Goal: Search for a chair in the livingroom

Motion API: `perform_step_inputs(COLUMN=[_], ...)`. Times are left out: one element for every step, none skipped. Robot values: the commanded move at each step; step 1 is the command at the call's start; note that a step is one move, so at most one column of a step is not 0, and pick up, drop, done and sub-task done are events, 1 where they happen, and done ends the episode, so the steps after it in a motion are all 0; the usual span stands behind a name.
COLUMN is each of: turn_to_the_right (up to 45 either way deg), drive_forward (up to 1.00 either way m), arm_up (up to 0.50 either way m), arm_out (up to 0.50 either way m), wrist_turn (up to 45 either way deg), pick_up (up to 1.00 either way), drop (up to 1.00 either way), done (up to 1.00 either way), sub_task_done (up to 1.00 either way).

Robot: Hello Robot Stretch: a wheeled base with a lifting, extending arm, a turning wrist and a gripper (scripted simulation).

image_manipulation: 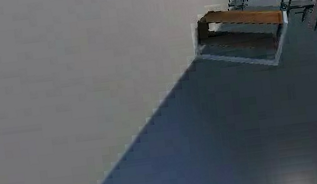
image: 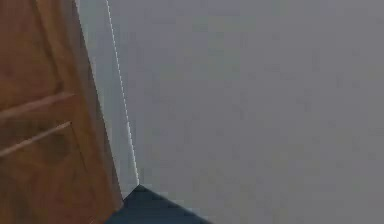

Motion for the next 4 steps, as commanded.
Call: perform_step_inputs(turn_to_the_right=[45.0, 45.0, 45.0, 3.0], drive_forward=[0.0, 0.0, 0.0, 0.0], arm_up=[0.0, 0.0, 0.0, 0.0], arm_out=[0.0, 0.0, 0.0, 0.0], wrist_turn=[0.0, 0.0, 0.0, 0.0], pick_up=[0.0, 0.0, 0.0, 0.0], drop=[0.0, 0.0, 0.0, 0.0], done=[0.0, 0.0, 0.0, 0.0], sub_task_done=[0.0, 0.0, 0.0, 0.0])
